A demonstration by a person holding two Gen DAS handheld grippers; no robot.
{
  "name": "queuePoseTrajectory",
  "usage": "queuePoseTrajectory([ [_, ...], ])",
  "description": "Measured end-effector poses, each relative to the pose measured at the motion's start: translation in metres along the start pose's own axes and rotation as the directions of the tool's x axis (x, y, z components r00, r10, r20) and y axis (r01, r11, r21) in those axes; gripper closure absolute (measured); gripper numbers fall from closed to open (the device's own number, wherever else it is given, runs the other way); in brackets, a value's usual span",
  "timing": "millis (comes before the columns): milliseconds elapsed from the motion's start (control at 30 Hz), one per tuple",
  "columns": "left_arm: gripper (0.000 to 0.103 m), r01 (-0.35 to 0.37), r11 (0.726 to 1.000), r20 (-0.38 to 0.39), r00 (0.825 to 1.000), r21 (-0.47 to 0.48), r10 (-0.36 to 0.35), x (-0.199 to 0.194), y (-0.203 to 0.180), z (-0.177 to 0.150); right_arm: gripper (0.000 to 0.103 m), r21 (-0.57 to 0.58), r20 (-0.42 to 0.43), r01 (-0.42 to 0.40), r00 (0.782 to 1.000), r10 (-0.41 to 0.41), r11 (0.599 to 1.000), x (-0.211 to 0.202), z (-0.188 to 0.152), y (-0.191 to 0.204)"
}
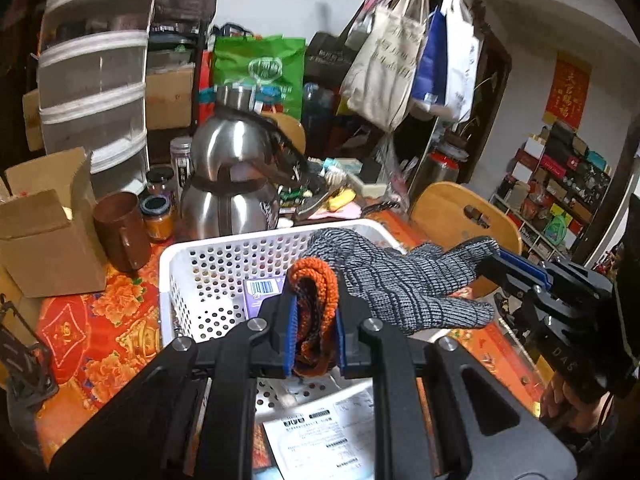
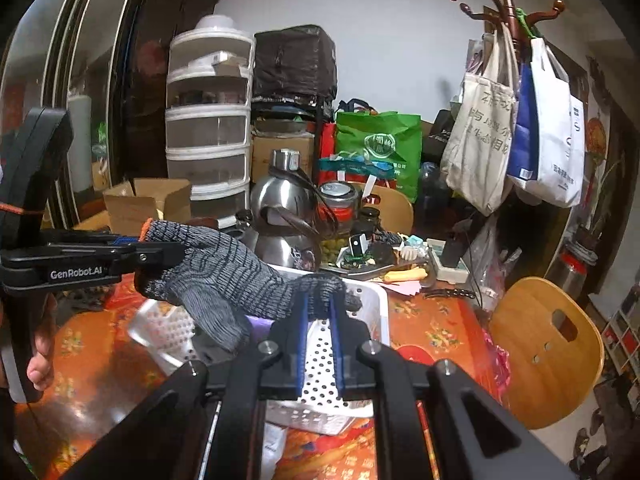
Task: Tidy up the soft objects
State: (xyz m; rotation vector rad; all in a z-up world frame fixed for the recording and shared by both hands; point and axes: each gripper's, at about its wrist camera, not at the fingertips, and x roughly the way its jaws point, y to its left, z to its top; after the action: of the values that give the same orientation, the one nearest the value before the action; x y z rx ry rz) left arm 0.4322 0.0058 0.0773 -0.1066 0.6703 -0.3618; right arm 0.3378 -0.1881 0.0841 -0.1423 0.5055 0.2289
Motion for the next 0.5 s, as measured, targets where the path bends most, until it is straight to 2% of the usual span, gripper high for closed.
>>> queuePoseTrajectory([
  [100, 0.090, -0.020, 1.000, -0.029, 0.999, -0.001, 0.020, 0.026, 0.005, -0.007, 0.094, -0.023, -0.032, 0.011, 0.999, -0.012, 1.000, 0.023, -0.007, 0.002],
  [300, 0.088, -0.063, 0.998, -0.051, 0.997, -0.006, 0.063, 0.054, 0.017, -0.012, 0.094, -0.009, -0.080, 0.008, 0.997, -0.009, 1.000, 0.060, -0.023, -0.001],
  [333, 0.081, -0.101, 0.995, -0.053, 0.993, 0.006, 0.101, 0.059, 0.019, -0.013, 0.094, -0.017, -0.086, 0.011, 0.996, -0.012, 1.000, 0.065, -0.026, 0.001],
  [367, 0.060, -0.147, 0.989, -0.052, 0.988, 0.024, 0.148, 0.064, 0.021, -0.014, 0.094, -0.021, -0.092, 0.007, 0.996, -0.009, 1.000, 0.070, -0.029, 0.003],
  [400, 0.044, -0.221, 0.974, -0.051, 0.974, 0.044, 0.223, 0.069, 0.022, -0.017, 0.094, -0.019, -0.099, 0.000, 0.995, -0.002, 1.000, 0.074, -0.032, 0.004],
  [433, 0.018, -0.253, 0.966, -0.038, 0.966, 0.051, 0.255, 0.071, 0.025, -0.020, 0.092, -0.011, -0.106, -0.004, 0.994, 0.002, 1.000, 0.078, -0.035, 0.005],
  [467, 0.008, -0.255, 0.965, -0.016, 0.966, 0.056, 0.256, 0.070, 0.027, -0.023, 0.086, -0.007, -0.105, -0.004, 0.994, 0.003, 1.000, 0.079, -0.037, 0.005],
  [500, 0.008, -0.254, 0.966, -0.004, 0.967, 0.052, 0.255, 0.069, 0.029, -0.026, 0.080, -0.026, -0.104, 0.003, 0.995, -0.006, 1.000, 0.080, -0.040, 0.008],
])
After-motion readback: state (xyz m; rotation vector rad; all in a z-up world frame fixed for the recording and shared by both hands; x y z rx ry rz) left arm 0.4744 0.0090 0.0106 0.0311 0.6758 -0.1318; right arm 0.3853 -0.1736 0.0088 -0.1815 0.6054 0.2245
